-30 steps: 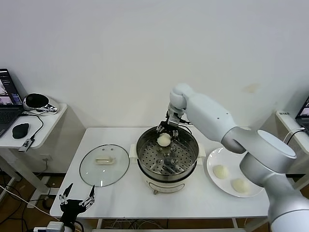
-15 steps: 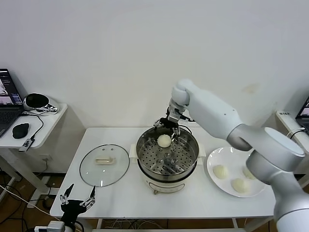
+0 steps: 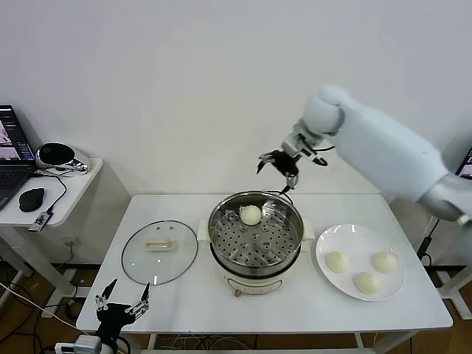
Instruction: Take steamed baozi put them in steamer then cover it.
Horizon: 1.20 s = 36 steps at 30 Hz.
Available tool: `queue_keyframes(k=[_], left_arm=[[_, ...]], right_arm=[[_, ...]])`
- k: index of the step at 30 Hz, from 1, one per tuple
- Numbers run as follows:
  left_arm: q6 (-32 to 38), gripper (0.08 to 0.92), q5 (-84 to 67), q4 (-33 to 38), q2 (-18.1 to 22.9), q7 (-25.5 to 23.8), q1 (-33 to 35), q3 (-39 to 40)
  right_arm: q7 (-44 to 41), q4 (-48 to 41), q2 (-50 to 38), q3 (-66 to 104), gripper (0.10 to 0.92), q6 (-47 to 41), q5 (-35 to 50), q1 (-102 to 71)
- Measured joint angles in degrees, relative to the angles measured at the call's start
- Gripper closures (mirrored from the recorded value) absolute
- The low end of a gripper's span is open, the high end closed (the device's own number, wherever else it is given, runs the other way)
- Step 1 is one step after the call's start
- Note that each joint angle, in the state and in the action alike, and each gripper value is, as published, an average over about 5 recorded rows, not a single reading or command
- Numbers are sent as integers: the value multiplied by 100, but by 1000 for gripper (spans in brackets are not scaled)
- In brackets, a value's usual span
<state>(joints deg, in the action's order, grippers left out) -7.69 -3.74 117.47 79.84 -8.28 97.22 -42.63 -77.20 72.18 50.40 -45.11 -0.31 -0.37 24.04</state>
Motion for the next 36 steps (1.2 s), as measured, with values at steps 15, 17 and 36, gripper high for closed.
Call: queue_keyframes(k=[15,17,36], left_arm=[[-45,177,9,85,48,-21,79,58],[-49,177,8,87,52,-19,94,70],[-146,177,15,74,147,-23,61,67]], right_arm=[[118,670,-1314,625,203,-1314,-327,-1009],[149,685,-1360,774,203,-1335,-439,-1269],[582,332,-1071,1498,203,-1231,-1389,-2985]])
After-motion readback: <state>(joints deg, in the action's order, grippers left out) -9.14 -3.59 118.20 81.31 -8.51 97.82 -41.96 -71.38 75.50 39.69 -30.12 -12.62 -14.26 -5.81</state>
